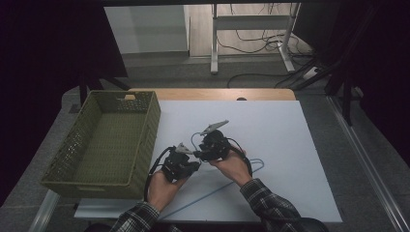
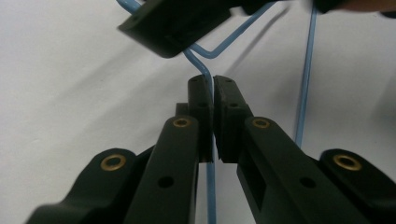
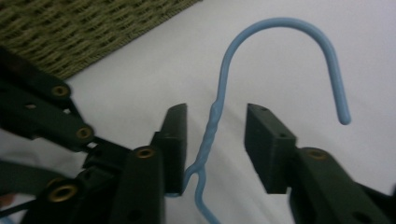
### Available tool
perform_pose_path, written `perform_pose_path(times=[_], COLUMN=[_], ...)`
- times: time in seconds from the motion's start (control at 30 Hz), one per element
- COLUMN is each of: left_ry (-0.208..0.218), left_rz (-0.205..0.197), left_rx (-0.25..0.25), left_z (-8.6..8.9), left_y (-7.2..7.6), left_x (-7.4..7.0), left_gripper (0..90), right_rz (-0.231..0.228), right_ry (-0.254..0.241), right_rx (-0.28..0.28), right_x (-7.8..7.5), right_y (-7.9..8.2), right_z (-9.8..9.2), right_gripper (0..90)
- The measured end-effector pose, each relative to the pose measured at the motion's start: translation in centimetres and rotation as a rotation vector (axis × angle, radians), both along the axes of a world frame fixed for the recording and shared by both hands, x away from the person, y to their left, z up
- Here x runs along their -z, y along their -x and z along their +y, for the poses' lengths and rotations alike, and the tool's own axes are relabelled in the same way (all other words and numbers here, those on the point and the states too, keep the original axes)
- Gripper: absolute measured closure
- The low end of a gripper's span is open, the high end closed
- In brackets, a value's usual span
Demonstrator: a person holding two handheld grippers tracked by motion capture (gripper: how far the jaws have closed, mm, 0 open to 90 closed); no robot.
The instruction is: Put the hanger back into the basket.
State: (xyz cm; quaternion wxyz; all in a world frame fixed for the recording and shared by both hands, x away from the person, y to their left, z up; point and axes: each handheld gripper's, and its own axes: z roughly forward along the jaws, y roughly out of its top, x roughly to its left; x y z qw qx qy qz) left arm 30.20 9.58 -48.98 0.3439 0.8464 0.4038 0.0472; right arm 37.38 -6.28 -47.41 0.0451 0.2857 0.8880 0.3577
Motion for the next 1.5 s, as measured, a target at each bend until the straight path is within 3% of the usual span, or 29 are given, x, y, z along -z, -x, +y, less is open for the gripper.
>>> perform_pose_path(times=[0.1, 0.2, 0.27, 0.33, 0.37, 0.43, 0.5, 0.57, 0.77, 1.03, 1.13, 1.3, 1.5], left_ry=[0.003, 0.021, 0.038, 0.045, 0.057, 0.091, 0.134, 0.135, 0.129, 0.145, 0.119, 0.143, 0.183], left_rz=[-0.004, -0.007, -0.012, 0.009, 0.011, 0.051, 0.09, 0.12, 0.194, 0.242, 0.249, 0.267, 0.258], left_rx=[0.007, 0.02, 0.019, 0.027, 0.029, 0.049, 0.071, 0.085, 0.139, 0.164, 0.152, 0.145, 0.13], left_z=[-0.1, 0.3, 0.8, 1.5, 1.9, 2.6, 2.9, 2.6, 1.7, 1.6, 1.4, 1.5, 2.3], left_y=[0.1, 0.0, 0.1, 0.0, -0.1, -0.4, -0.7, -1.0, -1.8, -2.3, -2.4, -2.5, -2.7], left_x=[-0.1, -0.3, -0.8, -1.4, -1.7, -2.0, -2.2, -2.1, -1.8, -2.2, -2.5, -3.0, -4.2], left_gripper=[86.8, 85.1, 75.7, 63.9, 59.7, 53.3, 50.6, 50.6, 64.6, 83.0, 86.3, 87.4, 87.6], right_rz=[0.021, 0.043, 0.062, 0.043, 0.016, -0.005, -0.005, -0.011, -0.023, -0.029, -0.035, -0.036, -0.065], right_ry=[-0.01, -0.043, -0.092, -0.115, -0.1, -0.101, -0.106, -0.111, -0.127, -0.151, -0.158, -0.172, -0.185], right_rx=[-0.011, -0.006, 0.001, -0.001, -0.006, -0.015, -0.016, -0.021, -0.036, -0.05, -0.054, -0.053, -0.042], right_x=[0.3, 0.1, -0.4, -1.0, -1.4, -1.8, -2.1, -2.3, -2.7, -3.0, -3.0, -3.5, -4.9], right_y=[-0.2, 0.0, 0.1, 0.2, 0.4, 0.6, 0.9, 1.1, 1.6, 1.9, 2.0, 2.0, 2.5], right_z=[0.1, 0.1, -0.3, -0.6, -0.6, -0.8, -0.9, -1.0, -1.0, -1.2, -1.2, -1.5, -2.3], right_gripper=[78.1, 82.3, 84.6, 85.2, 85.3, 85.3, 85.3, 85.3, 85.3, 85.2, 85.2, 84.0, 65.8])
